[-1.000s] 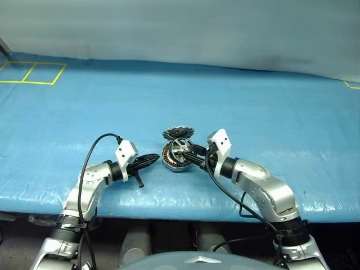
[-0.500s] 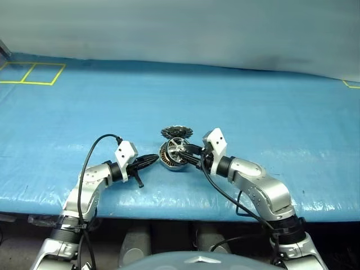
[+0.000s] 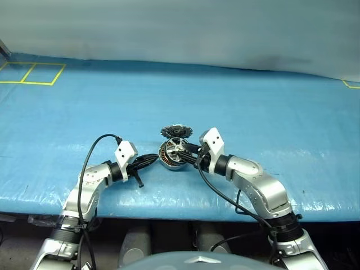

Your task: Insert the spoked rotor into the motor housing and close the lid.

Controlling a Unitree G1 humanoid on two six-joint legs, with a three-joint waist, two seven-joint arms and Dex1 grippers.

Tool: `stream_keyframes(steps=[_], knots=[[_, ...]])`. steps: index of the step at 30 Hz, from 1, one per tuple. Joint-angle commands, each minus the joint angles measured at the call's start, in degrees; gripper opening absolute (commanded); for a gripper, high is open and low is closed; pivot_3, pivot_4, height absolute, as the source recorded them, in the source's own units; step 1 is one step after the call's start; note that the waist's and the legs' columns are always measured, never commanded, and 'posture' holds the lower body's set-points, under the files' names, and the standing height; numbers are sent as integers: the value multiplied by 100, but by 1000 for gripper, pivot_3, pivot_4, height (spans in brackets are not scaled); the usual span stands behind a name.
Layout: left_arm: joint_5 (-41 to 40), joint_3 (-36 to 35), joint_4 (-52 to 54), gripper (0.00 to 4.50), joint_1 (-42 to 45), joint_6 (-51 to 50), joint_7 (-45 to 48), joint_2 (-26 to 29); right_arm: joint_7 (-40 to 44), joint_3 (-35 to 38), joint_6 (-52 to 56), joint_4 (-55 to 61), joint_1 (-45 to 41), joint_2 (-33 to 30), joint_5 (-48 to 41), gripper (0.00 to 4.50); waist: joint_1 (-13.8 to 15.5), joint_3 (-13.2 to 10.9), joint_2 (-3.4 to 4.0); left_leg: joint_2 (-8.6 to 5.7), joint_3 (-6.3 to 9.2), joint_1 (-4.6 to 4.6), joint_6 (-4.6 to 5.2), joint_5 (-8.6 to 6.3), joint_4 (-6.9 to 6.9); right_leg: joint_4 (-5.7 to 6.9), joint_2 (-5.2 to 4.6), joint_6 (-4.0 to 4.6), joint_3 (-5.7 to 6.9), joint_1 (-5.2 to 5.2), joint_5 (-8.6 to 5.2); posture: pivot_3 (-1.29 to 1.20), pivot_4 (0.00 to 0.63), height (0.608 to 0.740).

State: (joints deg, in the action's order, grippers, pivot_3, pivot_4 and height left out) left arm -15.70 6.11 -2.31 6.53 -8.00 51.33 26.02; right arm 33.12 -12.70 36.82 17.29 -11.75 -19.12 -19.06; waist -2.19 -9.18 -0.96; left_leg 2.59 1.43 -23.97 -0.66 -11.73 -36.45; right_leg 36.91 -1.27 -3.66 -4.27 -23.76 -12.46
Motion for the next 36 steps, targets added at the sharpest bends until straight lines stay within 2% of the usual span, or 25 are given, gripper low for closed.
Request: stream_keyframes(steps=[1,23,36], knots=[[50,-6,3,0,31,133,9,-10,25,5,-74,399,-160,-1,-28,1325,0,0,0,0,0,0,0,0,0,0,0,0,0,0,0,0,150,740],[125,-34,8,0,20,151,10,-8,5,-84,-152,312,-196,-84,220,1325,10,0,0,-1,1,0,0,0,1,-1,0,0,1,1,0,0,150,740],[142,-19,-31,0,13,180,6,-38,-34,181,-33,775,-157,-80,38,1325,9,0,0,0,1,0,0,0,3,-2,0,1,1,0,-1,0,150,740]])
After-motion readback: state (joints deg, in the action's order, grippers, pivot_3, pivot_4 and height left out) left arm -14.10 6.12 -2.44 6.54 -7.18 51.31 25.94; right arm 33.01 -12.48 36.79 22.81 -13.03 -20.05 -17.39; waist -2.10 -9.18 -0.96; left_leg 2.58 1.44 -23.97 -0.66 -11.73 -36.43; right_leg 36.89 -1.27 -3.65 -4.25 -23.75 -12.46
